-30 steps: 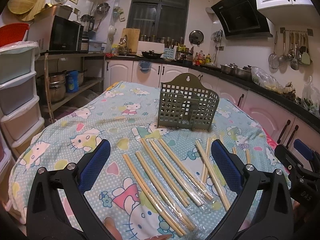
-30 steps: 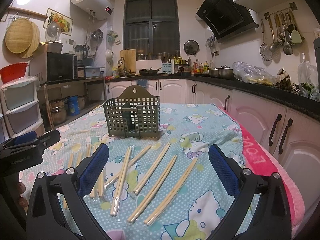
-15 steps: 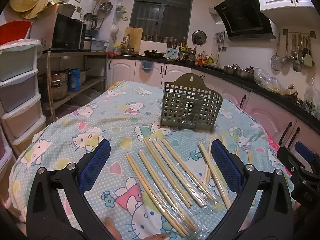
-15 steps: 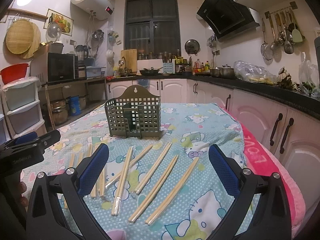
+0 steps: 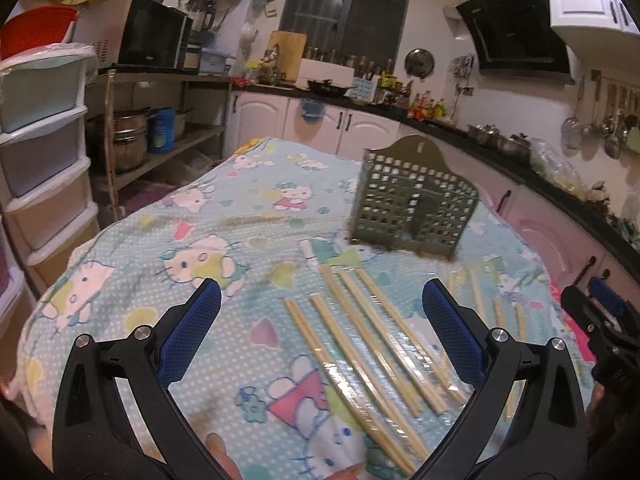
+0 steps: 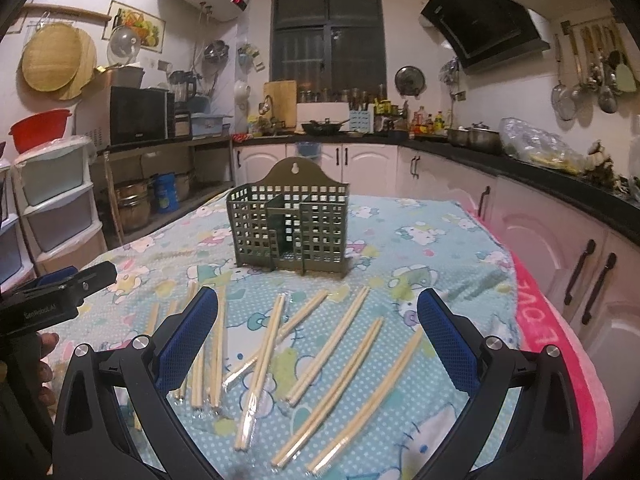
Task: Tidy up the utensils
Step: 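Close the left tool on a wrapped chopstick while the right tool grasps another chopstick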
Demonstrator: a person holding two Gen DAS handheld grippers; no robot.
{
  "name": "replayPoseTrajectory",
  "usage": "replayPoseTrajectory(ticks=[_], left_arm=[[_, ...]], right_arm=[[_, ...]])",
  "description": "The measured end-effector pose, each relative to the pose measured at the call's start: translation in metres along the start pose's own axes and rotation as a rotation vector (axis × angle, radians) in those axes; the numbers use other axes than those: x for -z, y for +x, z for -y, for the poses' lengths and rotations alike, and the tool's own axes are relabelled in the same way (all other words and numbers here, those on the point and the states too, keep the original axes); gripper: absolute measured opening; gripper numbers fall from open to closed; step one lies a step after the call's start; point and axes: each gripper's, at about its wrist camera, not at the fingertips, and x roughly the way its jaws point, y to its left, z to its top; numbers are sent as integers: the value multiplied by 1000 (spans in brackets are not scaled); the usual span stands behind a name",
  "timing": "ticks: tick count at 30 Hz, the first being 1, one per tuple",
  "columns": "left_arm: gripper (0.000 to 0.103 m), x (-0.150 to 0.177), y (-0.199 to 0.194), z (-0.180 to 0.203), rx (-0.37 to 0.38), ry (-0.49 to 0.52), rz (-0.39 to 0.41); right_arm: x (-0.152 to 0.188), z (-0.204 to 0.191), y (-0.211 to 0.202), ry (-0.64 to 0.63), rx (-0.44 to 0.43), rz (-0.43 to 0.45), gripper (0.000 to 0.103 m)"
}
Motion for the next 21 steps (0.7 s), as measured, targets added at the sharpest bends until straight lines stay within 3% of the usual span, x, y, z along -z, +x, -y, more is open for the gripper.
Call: replayPoseTrajectory(ticks=[6,12,16,21], left_arm=[[93,-7,14,-19,-16,-38,-64],[90,-11,34,-32,63,-86,-148],[68,-10,48,-31,83,-81,-215],[53,-2,70,-30,165,-109,-332]], right_arm=[[-11,-12,21,-52,-47,-39,97],[-20,-18,45,-76,-90,-100,97],[-24,-20,63,-81,-110,-152,97],[-26,-23,88,-116,-105,-223,97]])
